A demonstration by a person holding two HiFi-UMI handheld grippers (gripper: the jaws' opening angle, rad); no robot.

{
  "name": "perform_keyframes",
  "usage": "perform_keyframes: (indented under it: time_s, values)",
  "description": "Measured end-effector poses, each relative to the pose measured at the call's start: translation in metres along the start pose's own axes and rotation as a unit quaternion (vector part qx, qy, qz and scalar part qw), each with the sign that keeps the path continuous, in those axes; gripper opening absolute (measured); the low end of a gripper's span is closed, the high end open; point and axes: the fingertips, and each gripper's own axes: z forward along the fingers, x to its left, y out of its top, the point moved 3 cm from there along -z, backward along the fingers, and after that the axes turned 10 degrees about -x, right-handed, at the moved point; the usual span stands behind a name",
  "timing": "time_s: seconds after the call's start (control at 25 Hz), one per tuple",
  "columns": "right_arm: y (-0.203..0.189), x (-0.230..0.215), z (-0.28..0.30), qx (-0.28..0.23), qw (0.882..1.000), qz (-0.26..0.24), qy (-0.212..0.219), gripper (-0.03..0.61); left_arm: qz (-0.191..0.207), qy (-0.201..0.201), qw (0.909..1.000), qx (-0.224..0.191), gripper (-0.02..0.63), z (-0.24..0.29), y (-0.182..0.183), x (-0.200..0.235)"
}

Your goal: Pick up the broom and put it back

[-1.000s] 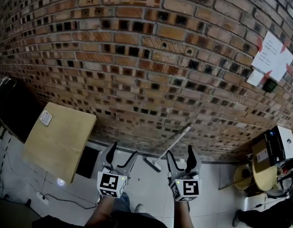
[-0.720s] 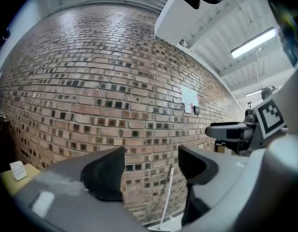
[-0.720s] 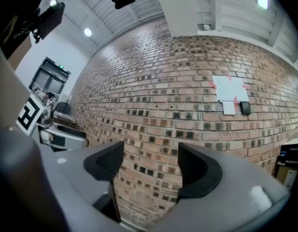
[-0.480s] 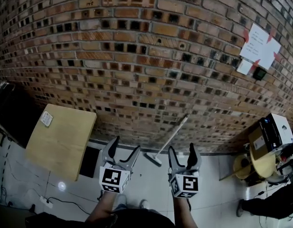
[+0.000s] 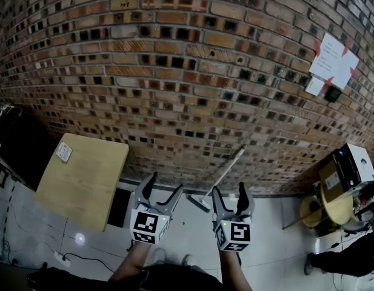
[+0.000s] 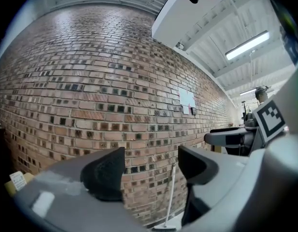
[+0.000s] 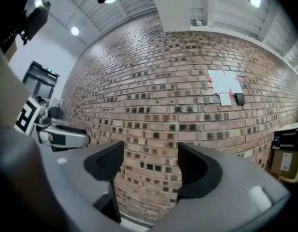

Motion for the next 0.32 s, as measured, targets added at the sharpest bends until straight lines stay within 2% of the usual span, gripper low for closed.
perform_keyframes:
  time_s: [0.12, 0.32]
  values:
    - [0.008, 0.01, -0.001, -0.01, 1.0, -0.029, 0.002, 0.344, -0.002, -0.002, 1.0, -0.001, 0.347, -0.003, -0.001, 0.003]
    - [0.003, 0.017, -0.001, -0.007, 1.0, -0.021, 0.006, 0.342, -0.004, 0.002, 1.0, -0.004, 0.342, -0.008, -0.001, 0.009]
